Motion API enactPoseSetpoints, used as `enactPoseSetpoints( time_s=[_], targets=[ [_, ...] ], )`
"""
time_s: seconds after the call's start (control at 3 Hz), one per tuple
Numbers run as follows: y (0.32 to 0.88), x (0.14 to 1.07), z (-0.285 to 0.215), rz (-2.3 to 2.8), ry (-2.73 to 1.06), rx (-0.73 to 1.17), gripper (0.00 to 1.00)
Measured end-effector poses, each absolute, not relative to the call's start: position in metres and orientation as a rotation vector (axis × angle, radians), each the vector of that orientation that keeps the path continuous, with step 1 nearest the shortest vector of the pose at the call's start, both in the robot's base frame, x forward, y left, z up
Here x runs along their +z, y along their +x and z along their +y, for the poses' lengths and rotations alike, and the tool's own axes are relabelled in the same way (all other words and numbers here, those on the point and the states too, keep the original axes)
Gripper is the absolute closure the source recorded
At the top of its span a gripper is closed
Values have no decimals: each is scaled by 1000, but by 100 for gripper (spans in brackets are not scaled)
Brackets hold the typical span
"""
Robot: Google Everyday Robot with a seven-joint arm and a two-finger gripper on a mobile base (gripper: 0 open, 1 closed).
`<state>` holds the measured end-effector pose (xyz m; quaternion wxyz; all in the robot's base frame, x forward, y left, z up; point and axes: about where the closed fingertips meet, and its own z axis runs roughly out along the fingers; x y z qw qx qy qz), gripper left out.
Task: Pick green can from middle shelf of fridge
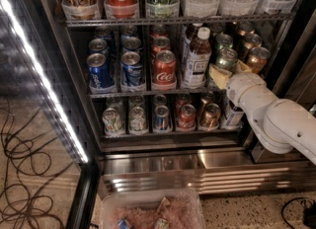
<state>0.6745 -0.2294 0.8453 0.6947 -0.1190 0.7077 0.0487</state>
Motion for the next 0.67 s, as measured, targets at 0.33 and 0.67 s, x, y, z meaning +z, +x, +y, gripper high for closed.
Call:
enactPoseSetpoints(
  time_s=[0.33,0.67],
  targets=[
    [670,848,-231,1589,-269,118,96],
    [667,855,-234,1586,-262,121,100]
  ],
)
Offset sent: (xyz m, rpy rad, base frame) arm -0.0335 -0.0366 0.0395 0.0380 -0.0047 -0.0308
